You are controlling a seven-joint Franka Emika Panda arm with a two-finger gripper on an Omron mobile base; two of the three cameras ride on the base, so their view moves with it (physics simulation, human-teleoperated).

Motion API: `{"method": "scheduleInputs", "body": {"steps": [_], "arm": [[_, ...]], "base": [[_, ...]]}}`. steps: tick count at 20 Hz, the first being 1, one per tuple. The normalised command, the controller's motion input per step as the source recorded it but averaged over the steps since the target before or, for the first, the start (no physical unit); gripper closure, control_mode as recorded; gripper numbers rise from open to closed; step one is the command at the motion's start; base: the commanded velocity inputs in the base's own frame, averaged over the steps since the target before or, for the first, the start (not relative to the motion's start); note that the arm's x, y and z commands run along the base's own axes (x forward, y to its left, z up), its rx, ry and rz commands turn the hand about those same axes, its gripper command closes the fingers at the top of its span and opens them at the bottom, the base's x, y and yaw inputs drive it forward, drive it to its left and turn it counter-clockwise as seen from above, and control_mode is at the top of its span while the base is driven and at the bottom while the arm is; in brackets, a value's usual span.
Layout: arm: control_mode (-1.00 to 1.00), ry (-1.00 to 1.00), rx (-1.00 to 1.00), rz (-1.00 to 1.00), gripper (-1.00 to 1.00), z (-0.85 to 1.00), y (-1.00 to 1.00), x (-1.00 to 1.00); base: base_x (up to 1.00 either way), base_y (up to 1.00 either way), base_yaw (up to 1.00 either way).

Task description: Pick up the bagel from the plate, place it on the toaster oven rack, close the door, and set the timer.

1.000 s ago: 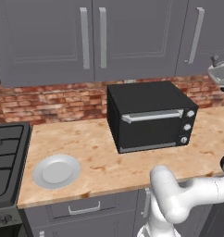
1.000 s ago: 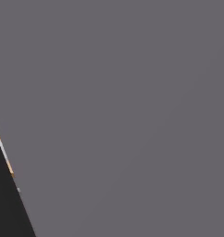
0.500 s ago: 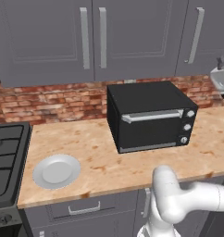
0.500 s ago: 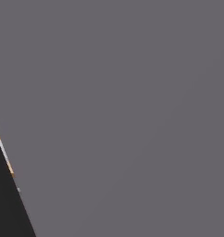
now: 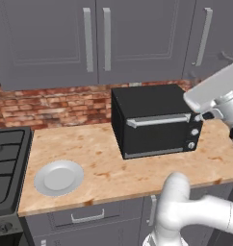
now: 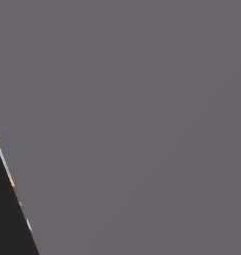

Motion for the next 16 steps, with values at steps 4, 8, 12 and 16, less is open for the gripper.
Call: {"method": "scheduleInputs", "body": {"steps": [4, 8, 12, 16], "arm": [[-1.00, 0.16, 0.00, 0.41, -1.00, 0.00, 0.77, -0.15], [-1.00, -0.53, -0.27, 0.19, -1.00, 0.02, 0.43, -0.25], [-1.00, -0.99, -0.53, 0.04, -1.00, 0.00, 0.26, -0.08], [-1.00, -1.00, -0.63, 0.00, -1.00, -0.01, 0.30, 0.00]], "base": [[0.00, 0.00, 0.00], [0.00, 0.00, 0.00], [0.00, 0.00, 0.00], [0.00, 0.00, 0.00]]}}
